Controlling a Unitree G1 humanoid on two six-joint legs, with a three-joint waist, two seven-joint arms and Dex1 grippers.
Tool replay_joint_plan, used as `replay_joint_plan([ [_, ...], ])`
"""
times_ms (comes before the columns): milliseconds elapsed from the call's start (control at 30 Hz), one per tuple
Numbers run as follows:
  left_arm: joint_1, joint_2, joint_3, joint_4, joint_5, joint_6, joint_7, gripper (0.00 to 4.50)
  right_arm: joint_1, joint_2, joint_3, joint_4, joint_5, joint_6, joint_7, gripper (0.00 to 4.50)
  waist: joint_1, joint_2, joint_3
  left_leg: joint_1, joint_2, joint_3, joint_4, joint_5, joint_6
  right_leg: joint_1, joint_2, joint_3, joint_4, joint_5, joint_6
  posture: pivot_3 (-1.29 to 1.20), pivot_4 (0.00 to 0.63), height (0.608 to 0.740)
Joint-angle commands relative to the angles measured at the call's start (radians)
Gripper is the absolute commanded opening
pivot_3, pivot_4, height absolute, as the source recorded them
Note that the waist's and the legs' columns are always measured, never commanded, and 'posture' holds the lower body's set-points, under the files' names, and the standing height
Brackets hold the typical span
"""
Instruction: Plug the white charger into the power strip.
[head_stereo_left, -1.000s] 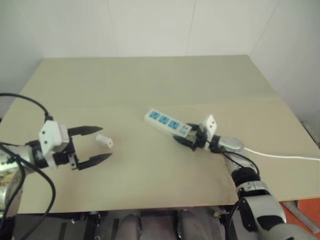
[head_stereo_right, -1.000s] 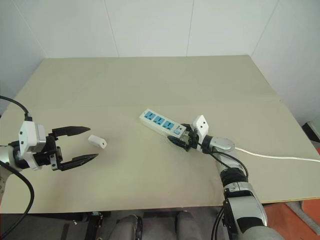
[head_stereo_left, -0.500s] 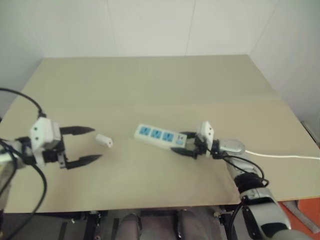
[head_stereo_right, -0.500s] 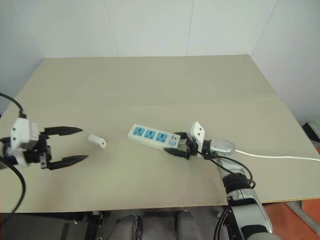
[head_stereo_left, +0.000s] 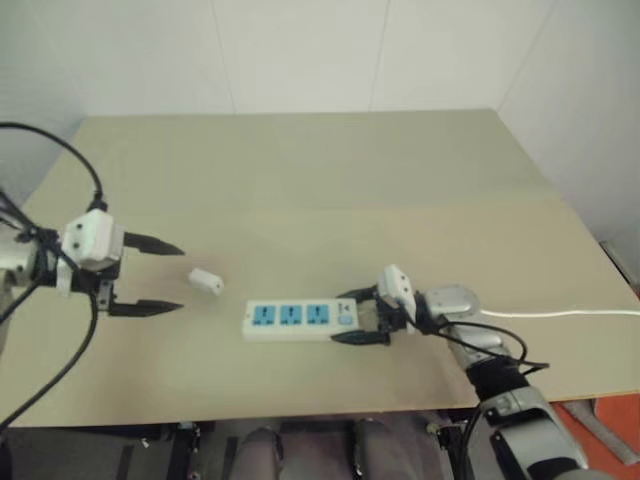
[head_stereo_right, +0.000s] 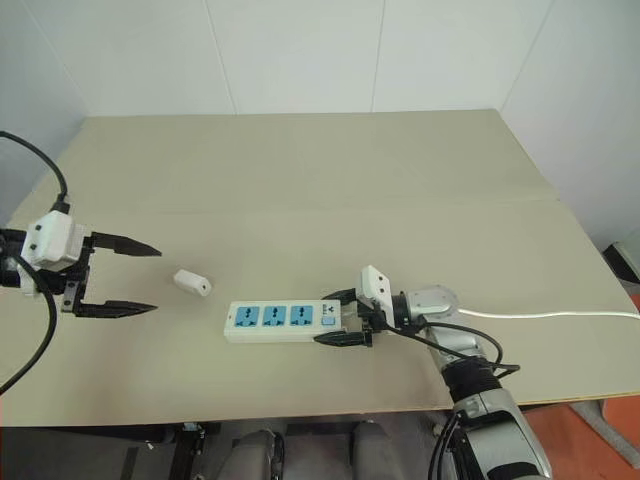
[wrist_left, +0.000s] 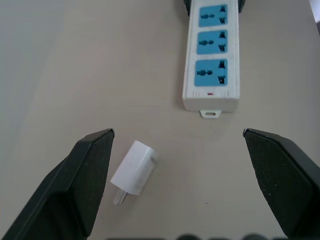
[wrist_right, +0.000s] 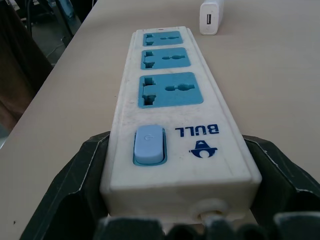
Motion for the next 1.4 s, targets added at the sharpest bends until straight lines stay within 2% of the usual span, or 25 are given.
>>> replay_joint_plan([
  [33, -0.131, 0.075, -0.147, 0.079, 0.019, -0.085, -0.015, 4.50, -0.019, 0.011, 0.004, 0.000, -0.001, -0.027, -0.002, 3.42, 0.002, 0.000, 0.000, 0.000, 0.000, 0.000, 0.000, 0.000, 0.000, 0.000, 0.000, 0.000, 0.000, 0.000, 0.000, 0.00, 0.150, 0.740],
  [200, -0.400, 0.107, -0.437, 0.216, 0.117, -0.221, -0.015, 4.50, -0.023, 0.025, 0.007, 0.021, -0.007, -0.034, -0.011, 3.42, 0.003, 0.000, 0.000, 0.000, 0.000, 0.000, 0.001, 0.000, 0.000, 0.000, 0.002, 0.000, 0.001, 0.000, 0.000, 0.00, 0.150, 0.740],
  [333, -0.605, 0.086, -0.636, 0.299, 0.151, -0.305, -0.015, 4.50, -0.006, 0.035, 0.011, 0.016, -0.008, -0.024, -0.023, 3.42, 0.000, -0.001, 0.000, 0.000, 0.001, 0.000, 0.001, 0.000, 0.000, 0.000, 0.002, 0.001, 0.001, 0.000, 0.000, 0.00, 0.150, 0.740],
  [500, -0.761, 0.063, -0.844, 0.402, 0.234, -0.453, -0.015, 4.50, -0.006, 0.037, 0.011, 0.016, -0.005, -0.008, -0.029, 3.42, -0.001, -0.001, 0.000, 0.000, 0.000, 0.000, 0.001, 0.000, 0.000, 0.000, 0.003, 0.002, 0.001, 0.000, 0.000, 0.00, 0.150, 0.740],
  [633, -0.814, 0.003, -0.918, 0.486, 0.311, -0.545, -0.015, 4.50, -0.016, 0.038, 0.010, 0.028, -0.005, -0.003, -0.029, 3.42, 0.001, -0.001, 0.000, 0.000, 0.001, 0.000, 0.002, 0.000, 0.000, 0.000, 0.003, 0.002, 0.001, 0.000, 0.000, 0.00, 0.150, 0.740],
  [767, -0.815, -0.051, -0.925, 0.543, 0.361, -0.588, -0.015, 4.50, -0.019, 0.039, 0.009, 0.030, -0.003, 0.000, -0.031, 3.42, 0.000, -0.001, 0.001, 0.000, 0.001, 0.000, 0.002, 0.000, 0.000, 0.000, 0.003, 0.002, 0.002, 0.000, 0.000, 0.00, 0.150, 0.740],
  [967, -0.786, -0.143, -0.841, 0.602, 0.454, -0.607, -0.015, 4.50, -0.011, 0.042, 0.008, 0.020, 0.000, 0.007, -0.035, 3.42, 0.000, -0.001, 0.001, -0.001, 0.001, -0.001, 0.002, 0.000, 0.000, 0.000, 0.003, 0.002, 0.002, 0.000, 0.000, 0.00, 0.150, 0.740],
  [1400, -0.702, -0.279, -0.737, 0.599, 0.599, -0.615, -0.004, 4.50, 0.001, 0.043, 0.003, 0.001, 0.005, 0.023, -0.051, 3.42, 0.001, -0.001, 0.001, 0.000, 0.001, -0.001, 0.004, 0.000, 0.000, 0.000, 0.003, 0.002, 0.004, 0.000, 0.000, 0.00, 0.150, 0.740],
])
